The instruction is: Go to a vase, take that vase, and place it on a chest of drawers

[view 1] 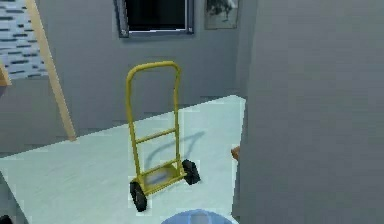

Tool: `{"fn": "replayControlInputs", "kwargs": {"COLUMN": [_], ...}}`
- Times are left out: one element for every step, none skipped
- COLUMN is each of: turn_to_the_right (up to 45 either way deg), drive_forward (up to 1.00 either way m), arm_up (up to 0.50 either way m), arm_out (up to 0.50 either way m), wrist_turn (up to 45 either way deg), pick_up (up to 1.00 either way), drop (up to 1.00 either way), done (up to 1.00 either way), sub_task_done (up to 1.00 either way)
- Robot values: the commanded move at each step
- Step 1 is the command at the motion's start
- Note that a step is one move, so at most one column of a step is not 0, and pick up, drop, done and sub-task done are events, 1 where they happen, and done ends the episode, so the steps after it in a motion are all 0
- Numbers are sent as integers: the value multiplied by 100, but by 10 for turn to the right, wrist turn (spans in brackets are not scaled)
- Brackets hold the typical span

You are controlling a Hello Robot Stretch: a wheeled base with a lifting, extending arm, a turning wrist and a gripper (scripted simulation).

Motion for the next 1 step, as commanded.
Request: {"fn": "replayControlInputs", "kwargs": {"turn_to_the_right": [0], "drive_forward": [25], "arm_up": [0], "arm_out": [0], "wrist_turn": [0], "pick_up": [0], "drop": [0], "done": [0], "sub_task_done": [0]}}
